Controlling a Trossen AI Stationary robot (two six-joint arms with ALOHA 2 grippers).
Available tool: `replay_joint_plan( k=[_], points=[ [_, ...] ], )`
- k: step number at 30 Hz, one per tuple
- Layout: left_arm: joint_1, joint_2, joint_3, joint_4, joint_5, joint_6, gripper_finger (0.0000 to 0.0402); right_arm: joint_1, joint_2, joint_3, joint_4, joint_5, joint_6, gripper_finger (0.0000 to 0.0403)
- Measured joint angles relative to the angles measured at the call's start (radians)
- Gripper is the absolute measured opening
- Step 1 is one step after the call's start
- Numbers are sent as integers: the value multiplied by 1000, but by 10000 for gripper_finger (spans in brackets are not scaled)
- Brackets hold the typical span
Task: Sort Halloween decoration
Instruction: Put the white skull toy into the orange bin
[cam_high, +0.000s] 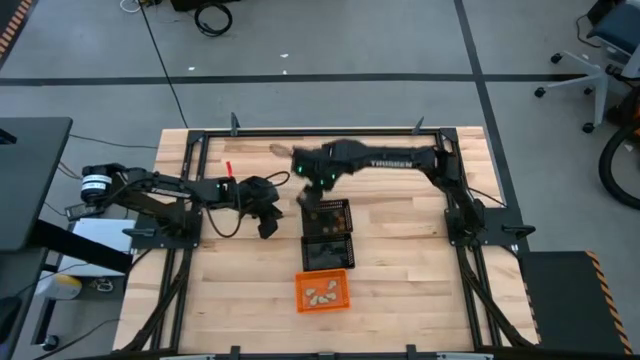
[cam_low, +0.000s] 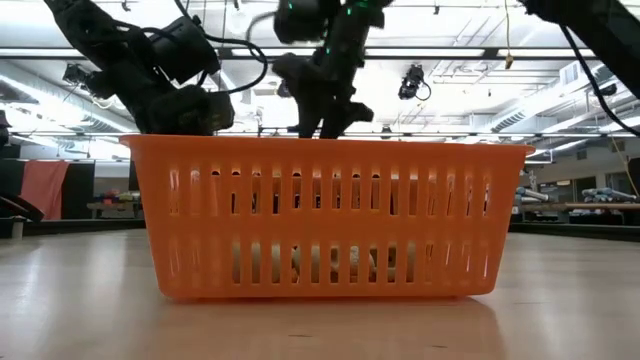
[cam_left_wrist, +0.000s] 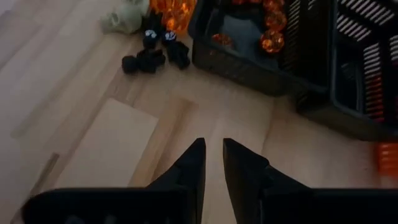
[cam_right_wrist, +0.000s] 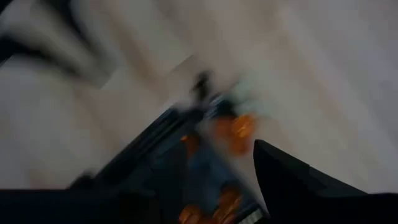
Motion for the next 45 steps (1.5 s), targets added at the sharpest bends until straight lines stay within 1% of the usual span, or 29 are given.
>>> replay_joint_plan(
  k=[4,7,13,15,17,21,23,30,34,40,45],
  points=[
    [0,-4,0,-21,-2,-74,66,-68,10,1,36,5,15,187],
    [-6,-22,0,-50,-4,-98,85,-98,23,-24,85,-7,13,187],
    [-14,-119,0,-134,-6,-117,129,-130,32,-123,219,-62,40,193],
    [-14,-146,2,-130,-8,-124,137,-137,32,-143,206,-79,43,198],
    [-14,-175,0,-136,-12,-131,142,-139,40,-149,235,-89,42,202],
    [-13,-197,1,-129,-18,-132,144,-140,79,-139,265,-111,43,209],
    [-13,-198,1,-130,-19,-132,144,-132,110,-125,235,-113,53,210],
    [-20,-198,1,-140,-18,-143,144,-115,196,-15,178,-87,67,210],
    [-25,-200,1,-142,-14,-143,144,-112,214,-6,181,-81,76,210],
    [-32,-211,1,-154,-13,-131,144,-110,248,1,192,-90,43,210],
    [-32,-233,0,-185,-11,-129,144,-102,264,1,158,-89,40,207]
  ],
)
